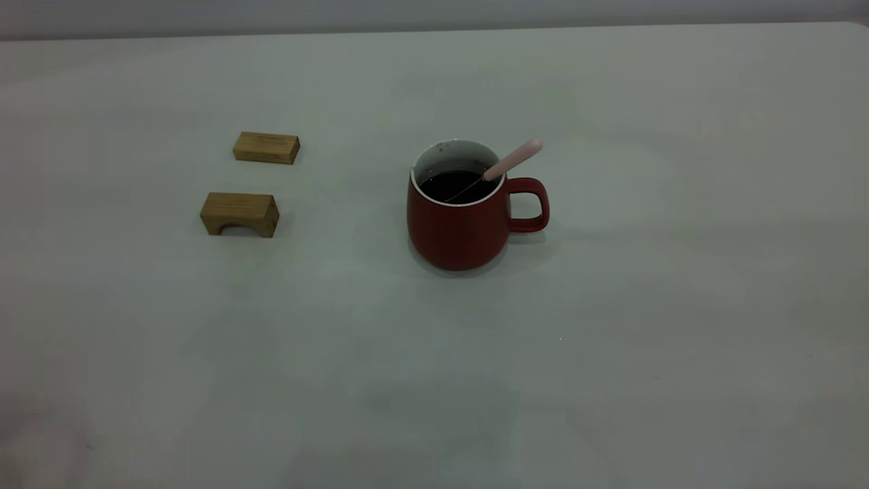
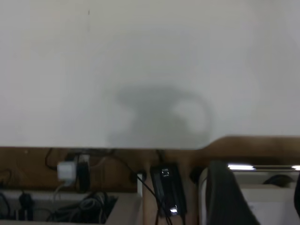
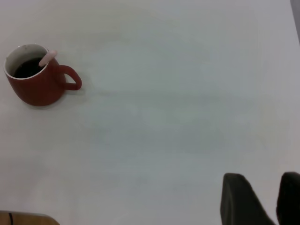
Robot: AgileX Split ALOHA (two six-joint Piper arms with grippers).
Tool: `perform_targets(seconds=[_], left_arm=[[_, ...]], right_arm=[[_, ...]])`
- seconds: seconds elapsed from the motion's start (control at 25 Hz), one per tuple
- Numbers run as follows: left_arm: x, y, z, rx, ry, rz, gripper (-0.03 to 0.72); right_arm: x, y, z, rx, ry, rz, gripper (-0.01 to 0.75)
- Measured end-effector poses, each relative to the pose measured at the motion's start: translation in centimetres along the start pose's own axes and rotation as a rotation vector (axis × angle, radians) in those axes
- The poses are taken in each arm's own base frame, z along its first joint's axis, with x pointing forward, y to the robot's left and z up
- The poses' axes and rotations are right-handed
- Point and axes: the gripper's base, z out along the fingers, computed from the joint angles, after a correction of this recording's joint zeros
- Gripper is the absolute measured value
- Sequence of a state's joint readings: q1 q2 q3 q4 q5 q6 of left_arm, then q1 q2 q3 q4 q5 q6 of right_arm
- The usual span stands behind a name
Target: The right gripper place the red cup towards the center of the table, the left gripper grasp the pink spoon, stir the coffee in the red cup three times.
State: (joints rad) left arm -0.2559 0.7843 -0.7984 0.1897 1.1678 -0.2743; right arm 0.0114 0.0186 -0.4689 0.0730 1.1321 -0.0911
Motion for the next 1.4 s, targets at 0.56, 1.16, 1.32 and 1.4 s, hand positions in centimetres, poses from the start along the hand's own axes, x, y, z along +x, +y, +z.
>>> perform_targets(seconds=[0.56,1.16,1.32,1.4], left_arm=[[11.5,2.3,1.0,-0.012,-0.325,-0.174,0.432],[13.7,1.9,0.3,0.034,-0.489,-0.115,0.432],[13.7,1.9,0.4,0.030,-0.485,-0.100,0.432],[13.7,1.9,0.4,0.030,-0.485,-0.100,0.432]], right_arm=[[0.0,0.0,0.0,0.000,0.000,0.000,0.237],[0.0,0.0,0.0,0.000,0.000,0.000,0.237],[0.0,0.0,0.0,0.000,0.000,0.000,0.237],[0.0,0.0,0.0,0.000,0.000,0.000,0.237]])
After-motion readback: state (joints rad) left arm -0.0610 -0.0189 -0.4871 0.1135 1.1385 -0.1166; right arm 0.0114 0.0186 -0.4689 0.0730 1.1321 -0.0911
